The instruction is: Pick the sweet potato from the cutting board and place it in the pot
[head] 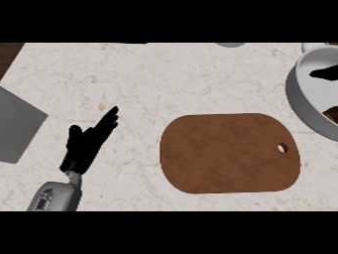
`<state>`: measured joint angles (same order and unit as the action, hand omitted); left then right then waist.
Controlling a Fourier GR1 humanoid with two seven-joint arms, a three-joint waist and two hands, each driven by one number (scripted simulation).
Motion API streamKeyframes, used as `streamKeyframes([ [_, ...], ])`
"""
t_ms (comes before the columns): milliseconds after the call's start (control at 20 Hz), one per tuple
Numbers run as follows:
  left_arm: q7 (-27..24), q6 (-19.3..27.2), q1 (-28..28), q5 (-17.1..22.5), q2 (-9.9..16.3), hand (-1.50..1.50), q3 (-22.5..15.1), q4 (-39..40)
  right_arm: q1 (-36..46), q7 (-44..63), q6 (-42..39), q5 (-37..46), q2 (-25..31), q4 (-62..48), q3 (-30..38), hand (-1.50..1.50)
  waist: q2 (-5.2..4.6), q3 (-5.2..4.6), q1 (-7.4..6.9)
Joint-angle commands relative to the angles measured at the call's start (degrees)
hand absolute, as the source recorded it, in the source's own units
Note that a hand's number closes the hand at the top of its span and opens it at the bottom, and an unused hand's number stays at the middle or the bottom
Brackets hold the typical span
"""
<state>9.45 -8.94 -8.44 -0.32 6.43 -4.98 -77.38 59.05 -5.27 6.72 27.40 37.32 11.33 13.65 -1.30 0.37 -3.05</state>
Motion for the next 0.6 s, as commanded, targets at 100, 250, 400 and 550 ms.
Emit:
streamKeyframes([
  [100,-2.2,-0.6,2.0,0.2,0.4,0.00,0.4,0.3,-1.9,-5.7,7.9,-10.0,3.5,1.4,11.3,-1.50,-0.13,-0.07,0.55],
  [250,-2.4,-0.6,2.6,0.3,0.3,0.00,0.4,-0.2,-2.1,-7.7,9.7,-13.2,5.8,2.2,15.0,-1.50,0.12,-0.11,0.58],
  [400,1.9,2.0,0.4,-1.1,-1.5,0.00,-0.9,-2.0,-4.2,-10.7,6.0,-16.3,9.1,1.4,18.3,-1.50,0.17,-0.06,0.93],
  [550,-1.1,-1.7,2.9,0.8,1.7,0.00,1.1,-1.4,-8.9,-15.9,2.0,-19.7,12.6,1.2,21.9,-1.50,0.32,-0.09,1.28],
])
